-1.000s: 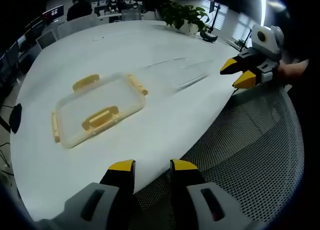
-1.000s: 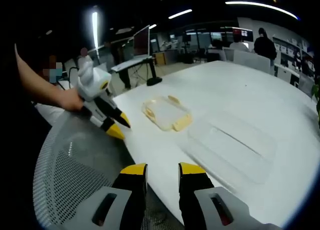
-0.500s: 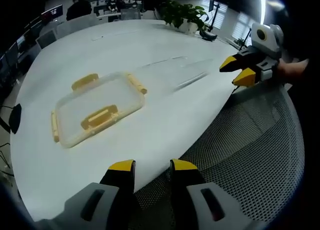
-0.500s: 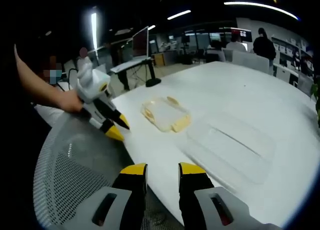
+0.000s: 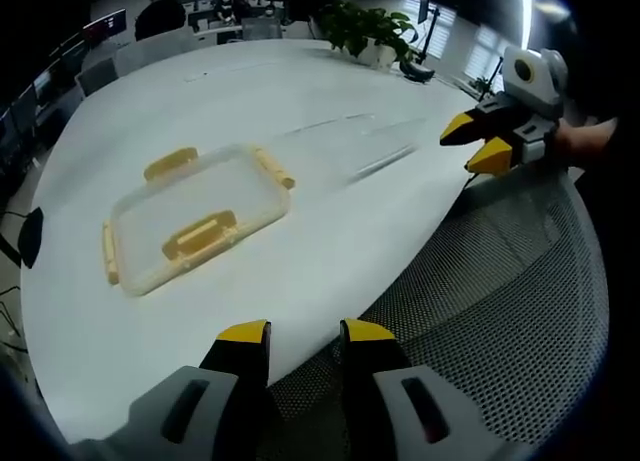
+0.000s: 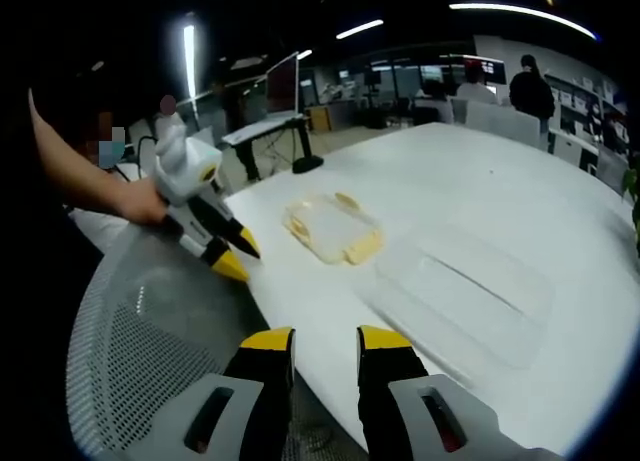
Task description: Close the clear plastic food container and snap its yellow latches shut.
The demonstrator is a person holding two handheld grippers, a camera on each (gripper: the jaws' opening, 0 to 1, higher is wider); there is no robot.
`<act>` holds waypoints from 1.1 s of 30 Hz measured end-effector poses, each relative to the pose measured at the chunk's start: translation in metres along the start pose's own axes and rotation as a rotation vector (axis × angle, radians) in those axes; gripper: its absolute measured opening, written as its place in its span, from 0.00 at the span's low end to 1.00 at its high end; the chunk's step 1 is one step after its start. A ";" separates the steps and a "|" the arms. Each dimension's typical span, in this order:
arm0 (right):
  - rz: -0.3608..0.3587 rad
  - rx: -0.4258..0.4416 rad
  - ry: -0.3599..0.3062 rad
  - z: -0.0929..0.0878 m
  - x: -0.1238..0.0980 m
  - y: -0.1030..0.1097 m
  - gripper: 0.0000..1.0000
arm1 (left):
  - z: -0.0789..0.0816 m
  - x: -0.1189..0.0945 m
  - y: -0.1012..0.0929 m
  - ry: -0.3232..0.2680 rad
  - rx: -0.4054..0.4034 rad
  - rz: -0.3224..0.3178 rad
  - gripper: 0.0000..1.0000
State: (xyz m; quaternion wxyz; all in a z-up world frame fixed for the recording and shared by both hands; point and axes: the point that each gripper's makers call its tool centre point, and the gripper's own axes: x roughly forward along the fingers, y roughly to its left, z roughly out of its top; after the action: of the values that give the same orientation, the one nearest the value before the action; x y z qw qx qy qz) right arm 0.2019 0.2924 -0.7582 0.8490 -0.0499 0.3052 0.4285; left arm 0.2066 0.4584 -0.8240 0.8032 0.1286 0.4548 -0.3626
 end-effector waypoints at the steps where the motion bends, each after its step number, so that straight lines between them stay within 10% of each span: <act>1: -0.001 -0.001 0.001 0.000 0.000 0.000 0.23 | 0.000 0.000 0.000 -0.001 -0.003 -0.001 0.26; 33: 0.008 0.008 0.005 0.000 0.000 0.001 0.23 | 0.002 -0.001 -0.001 -0.014 -0.010 -0.009 0.26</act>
State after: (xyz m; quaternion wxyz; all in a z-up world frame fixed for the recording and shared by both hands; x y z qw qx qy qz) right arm 0.2009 0.2934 -0.7586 0.8467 -0.0463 0.3090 0.4307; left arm 0.2068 0.4566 -0.8217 0.8053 0.1201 0.4517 -0.3648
